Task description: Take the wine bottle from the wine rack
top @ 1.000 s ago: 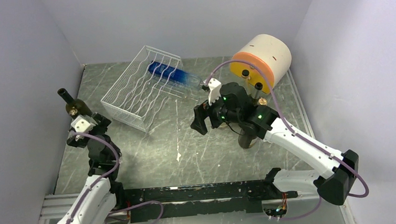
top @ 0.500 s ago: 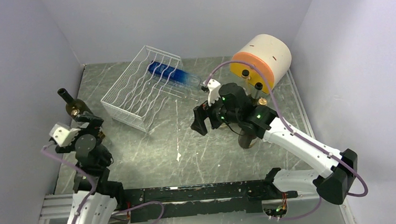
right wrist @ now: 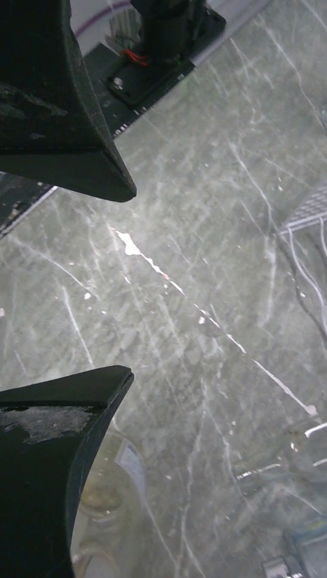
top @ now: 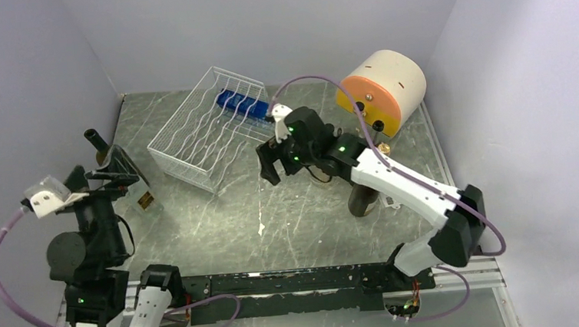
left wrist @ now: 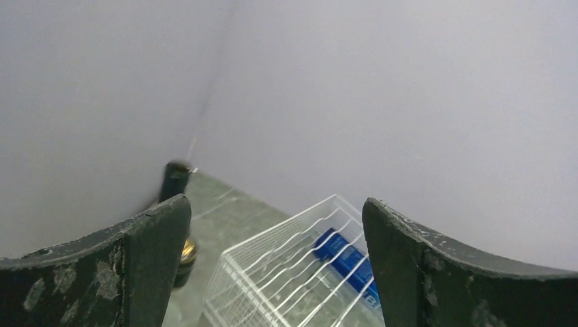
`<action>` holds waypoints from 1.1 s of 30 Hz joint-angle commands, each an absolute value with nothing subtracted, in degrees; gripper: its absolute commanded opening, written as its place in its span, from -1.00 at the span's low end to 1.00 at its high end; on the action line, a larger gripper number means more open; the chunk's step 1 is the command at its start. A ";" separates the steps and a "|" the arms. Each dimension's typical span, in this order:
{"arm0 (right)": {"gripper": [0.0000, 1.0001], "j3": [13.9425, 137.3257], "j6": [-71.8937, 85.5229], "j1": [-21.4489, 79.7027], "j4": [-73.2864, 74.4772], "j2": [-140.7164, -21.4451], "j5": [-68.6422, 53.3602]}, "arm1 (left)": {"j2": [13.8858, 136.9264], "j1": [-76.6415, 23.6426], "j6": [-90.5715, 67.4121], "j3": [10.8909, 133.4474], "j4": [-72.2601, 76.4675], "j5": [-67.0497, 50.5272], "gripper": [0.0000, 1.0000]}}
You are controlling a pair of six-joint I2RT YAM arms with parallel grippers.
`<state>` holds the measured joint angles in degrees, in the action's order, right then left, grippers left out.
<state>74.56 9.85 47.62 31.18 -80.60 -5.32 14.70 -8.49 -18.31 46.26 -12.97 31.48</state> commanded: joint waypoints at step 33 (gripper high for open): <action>0.93 108.05 -4.59 43.70 26.56 -129.94 23.42 | 52.84 -7.21 -14.49 49.07 20.31 -15.81 0.89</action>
